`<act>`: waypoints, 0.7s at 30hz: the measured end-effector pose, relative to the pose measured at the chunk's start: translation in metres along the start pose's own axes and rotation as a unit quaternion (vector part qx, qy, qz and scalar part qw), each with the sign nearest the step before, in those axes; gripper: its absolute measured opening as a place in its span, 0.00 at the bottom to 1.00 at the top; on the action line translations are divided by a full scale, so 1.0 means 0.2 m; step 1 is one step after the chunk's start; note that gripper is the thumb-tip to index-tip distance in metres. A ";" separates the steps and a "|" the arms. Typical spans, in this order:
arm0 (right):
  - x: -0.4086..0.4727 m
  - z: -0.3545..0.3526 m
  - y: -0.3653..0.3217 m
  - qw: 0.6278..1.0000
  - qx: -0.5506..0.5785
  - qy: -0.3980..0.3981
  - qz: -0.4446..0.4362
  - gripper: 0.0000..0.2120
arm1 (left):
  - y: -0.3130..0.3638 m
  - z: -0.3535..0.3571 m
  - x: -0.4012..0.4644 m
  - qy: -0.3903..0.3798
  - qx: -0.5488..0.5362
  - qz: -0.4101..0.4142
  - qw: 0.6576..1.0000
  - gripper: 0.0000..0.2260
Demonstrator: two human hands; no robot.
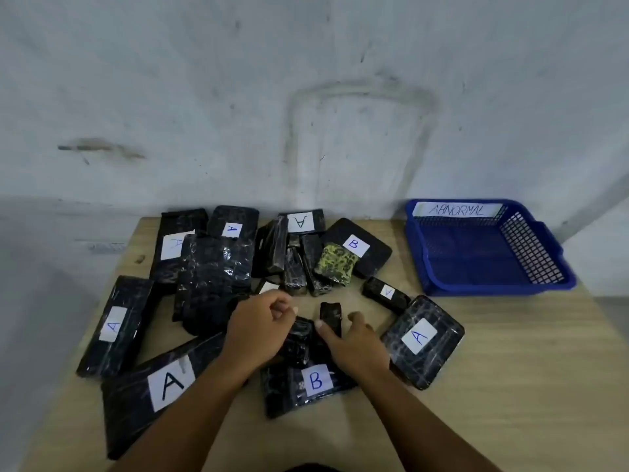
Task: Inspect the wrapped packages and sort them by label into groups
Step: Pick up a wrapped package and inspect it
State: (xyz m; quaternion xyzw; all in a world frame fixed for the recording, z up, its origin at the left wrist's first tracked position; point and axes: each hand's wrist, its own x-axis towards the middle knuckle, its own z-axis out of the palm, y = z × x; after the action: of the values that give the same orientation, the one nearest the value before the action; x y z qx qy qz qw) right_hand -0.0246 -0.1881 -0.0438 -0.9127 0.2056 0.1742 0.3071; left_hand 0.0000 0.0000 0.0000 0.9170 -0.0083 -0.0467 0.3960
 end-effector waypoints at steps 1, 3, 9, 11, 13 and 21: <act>-0.01 0.01 0.00 1.000 0.002 -0.020 0.015 0.42 | -0.01 0.01 0.00 -0.001 -0.010 -0.005 1.000 0.07; 0.00 0.02 0.01 0.999 0.025 -0.033 0.022 0.36 | -0.01 0.02 0.00 -0.005 -0.011 -0.020 1.000 0.07; 0.05 -0.09 -0.01 0.988 0.147 0.030 0.033 0.11 | 0.08 -0.02 0.09 -0.028 -0.067 -0.041 0.997 0.06; 0.05 -0.17 -0.04 0.978 0.198 0.071 0.001 0.09 | 0.14 -0.06 0.15 -0.026 -0.106 -0.049 0.993 0.08; 0.04 -0.26 -0.10 0.962 0.231 0.126 -0.077 0.11 | 0.22 -0.11 0.21 -0.025 -0.157 -0.060 0.985 0.11; 0.00 -0.59 -0.41 0.796 0.096 0.376 -0.464 0.15 | 0.66 -0.44 0.29 0.005 -0.338 -0.097 0.936 0.20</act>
State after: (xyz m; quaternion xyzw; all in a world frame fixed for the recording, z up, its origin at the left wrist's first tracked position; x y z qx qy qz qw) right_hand 0.0373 -0.2033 0.0860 -0.8582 -0.1279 -0.3666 0.3357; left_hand 0.0696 -0.0294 0.1512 0.7259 0.0989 -0.0801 0.6759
